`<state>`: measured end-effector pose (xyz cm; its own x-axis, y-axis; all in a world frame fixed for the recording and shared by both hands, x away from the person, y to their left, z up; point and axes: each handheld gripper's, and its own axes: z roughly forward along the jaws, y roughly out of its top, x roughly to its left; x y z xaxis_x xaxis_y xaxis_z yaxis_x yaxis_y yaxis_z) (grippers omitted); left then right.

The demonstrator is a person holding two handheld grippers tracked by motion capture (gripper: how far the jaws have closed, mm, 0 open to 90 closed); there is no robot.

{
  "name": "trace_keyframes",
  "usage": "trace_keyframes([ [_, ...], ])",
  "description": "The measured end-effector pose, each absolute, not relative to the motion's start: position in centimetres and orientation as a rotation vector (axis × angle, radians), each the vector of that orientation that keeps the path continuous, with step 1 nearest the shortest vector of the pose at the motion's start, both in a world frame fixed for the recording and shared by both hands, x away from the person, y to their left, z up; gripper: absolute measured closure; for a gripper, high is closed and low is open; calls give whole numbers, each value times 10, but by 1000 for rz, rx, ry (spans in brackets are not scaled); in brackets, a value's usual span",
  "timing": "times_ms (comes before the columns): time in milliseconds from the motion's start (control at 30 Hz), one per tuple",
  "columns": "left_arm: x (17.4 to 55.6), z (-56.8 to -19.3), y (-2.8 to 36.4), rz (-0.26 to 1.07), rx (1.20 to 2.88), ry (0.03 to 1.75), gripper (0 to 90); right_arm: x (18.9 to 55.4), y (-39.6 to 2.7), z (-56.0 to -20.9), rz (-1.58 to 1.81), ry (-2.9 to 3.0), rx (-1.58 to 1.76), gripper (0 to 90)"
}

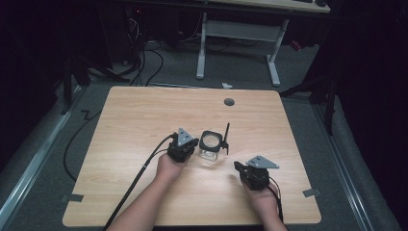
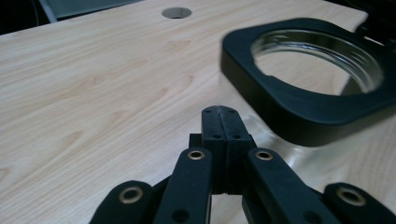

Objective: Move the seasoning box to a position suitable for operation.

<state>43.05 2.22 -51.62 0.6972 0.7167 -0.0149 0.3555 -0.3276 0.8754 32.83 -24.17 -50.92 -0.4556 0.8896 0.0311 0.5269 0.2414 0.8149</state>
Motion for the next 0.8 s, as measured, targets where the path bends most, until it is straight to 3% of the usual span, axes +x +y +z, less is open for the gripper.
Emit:
trace_keyframes([
  [200,417,-516,18,436,1938,819,900,356,-217,-507,1084,2088,1274,900],
  [400,395,-517,6,438,1938,774,900,369,-229,-509,1042,2029,1332,900],
  [700,443,-515,2,494,1914,872,900,367,-239,-509,1069,1992,1363,900],
  [800,462,-516,-6,428,1917,837,900,355,-241,-504,1089,1983,1353,900],
])
